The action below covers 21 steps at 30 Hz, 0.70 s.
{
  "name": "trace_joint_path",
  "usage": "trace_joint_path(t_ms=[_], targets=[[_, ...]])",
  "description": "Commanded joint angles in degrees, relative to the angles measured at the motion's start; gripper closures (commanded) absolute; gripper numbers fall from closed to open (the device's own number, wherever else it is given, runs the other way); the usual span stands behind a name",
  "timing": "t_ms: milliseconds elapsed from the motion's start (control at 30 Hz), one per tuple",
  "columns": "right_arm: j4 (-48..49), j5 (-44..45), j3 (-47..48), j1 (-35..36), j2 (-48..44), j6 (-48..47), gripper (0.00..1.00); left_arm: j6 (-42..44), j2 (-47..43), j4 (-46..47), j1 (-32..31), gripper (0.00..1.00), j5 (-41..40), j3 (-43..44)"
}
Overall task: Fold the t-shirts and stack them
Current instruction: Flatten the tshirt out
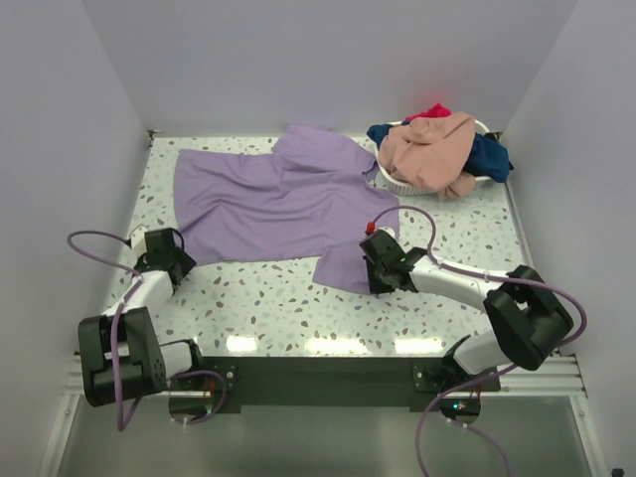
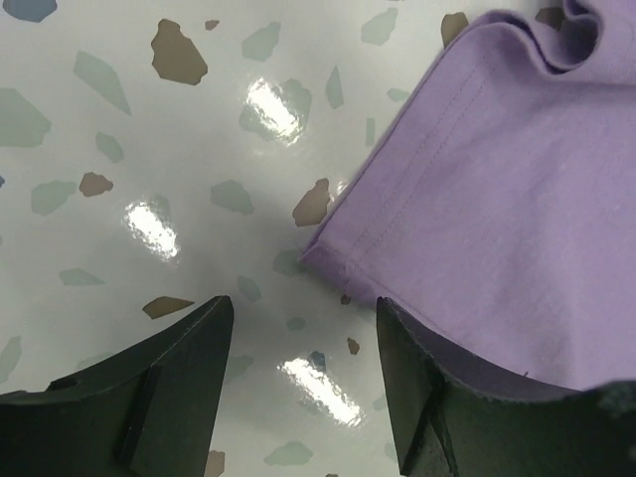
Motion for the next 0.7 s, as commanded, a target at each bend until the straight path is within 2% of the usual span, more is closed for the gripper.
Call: trace_joint_path(t_ms=[0, 167, 333, 567, 667], targets=[[0.0, 0.4, -0.5, 0.3, -1.2, -0.9, 1.0, -1.3, 1.9, 2.5, 0.5, 0.36, -1.6, 1.1], [0.4, 0.6, -0.6, 0.2, -1.2, -1.2, 1.0, -1.3, 3.2, 3.5, 0.4, 0.45, -1.9, 1.1], [0.6, 0.2, -0.5, 0.1, -1.2, -1.4, 1.0, -1.0, 4.5, 4.9, 0.4, 0.59, -0.8, 1.2], [0.2, 0.3, -0.3, 0.1, -1.2, -1.4, 1.0, 0.3, 7.2, 6.5, 0.4, 0.6, 0.0, 2.6], [0.0, 0.5, -0.3, 0.1, -1.5, -1.3, 1.0, 0.7, 8.0, 6.4, 0.4, 0.69, 0.5, 2.9]])
